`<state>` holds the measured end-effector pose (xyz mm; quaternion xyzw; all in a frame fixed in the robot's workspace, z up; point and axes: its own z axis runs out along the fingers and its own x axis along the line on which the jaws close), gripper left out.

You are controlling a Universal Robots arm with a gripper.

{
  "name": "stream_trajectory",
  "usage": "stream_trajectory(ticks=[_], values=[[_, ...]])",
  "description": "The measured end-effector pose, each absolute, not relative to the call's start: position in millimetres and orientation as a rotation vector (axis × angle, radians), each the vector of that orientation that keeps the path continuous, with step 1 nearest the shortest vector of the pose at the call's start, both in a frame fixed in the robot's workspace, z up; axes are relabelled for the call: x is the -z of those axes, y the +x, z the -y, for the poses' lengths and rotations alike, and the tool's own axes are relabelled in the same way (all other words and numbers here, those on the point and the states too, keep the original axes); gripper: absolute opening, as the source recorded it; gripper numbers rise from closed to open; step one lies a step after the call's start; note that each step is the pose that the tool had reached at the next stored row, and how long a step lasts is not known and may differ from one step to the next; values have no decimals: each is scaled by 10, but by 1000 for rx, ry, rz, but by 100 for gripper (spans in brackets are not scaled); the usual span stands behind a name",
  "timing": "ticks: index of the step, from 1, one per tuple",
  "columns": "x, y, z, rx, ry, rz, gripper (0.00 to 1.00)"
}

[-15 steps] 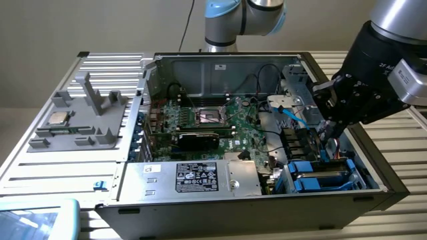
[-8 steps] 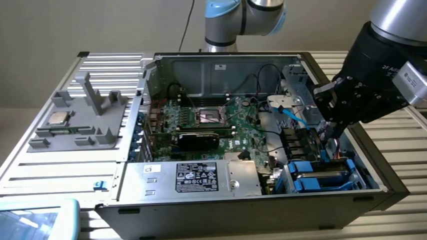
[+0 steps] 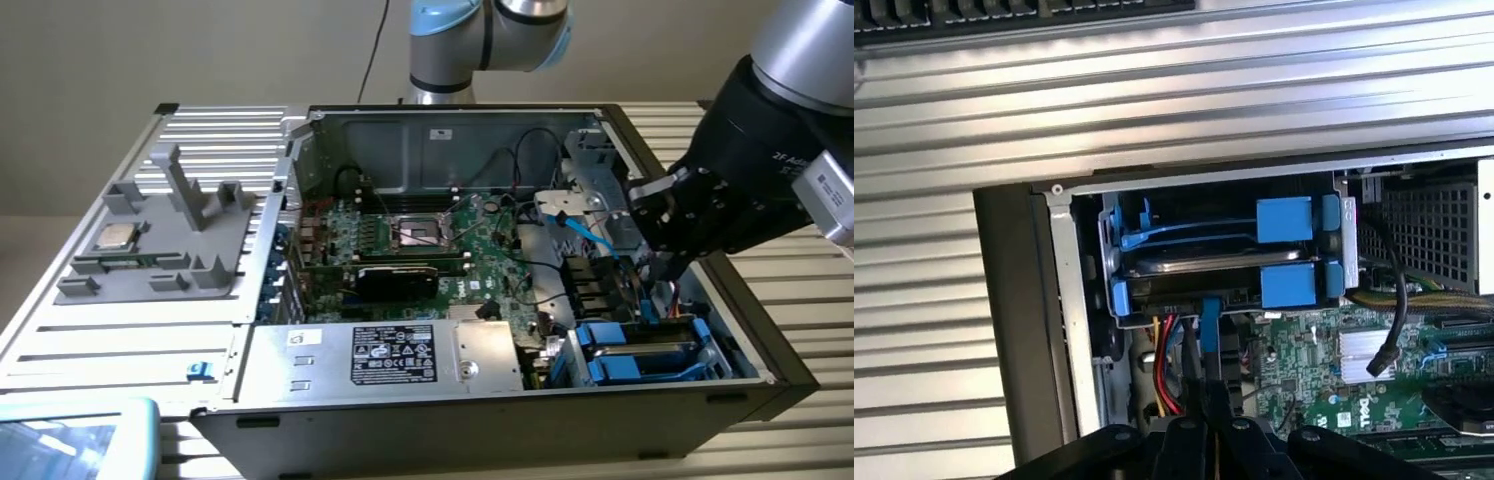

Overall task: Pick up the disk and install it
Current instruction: 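Insert the second disk wire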

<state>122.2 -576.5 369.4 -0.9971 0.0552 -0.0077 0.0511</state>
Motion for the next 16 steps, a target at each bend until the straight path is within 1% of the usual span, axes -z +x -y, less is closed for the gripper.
stream_trajectory(ticks=[4, 16], values=[[-3679, 1214, 5854, 23, -3030, -164, 11], [-3585, 1173, 5938, 22, -3033, -126, 11]])
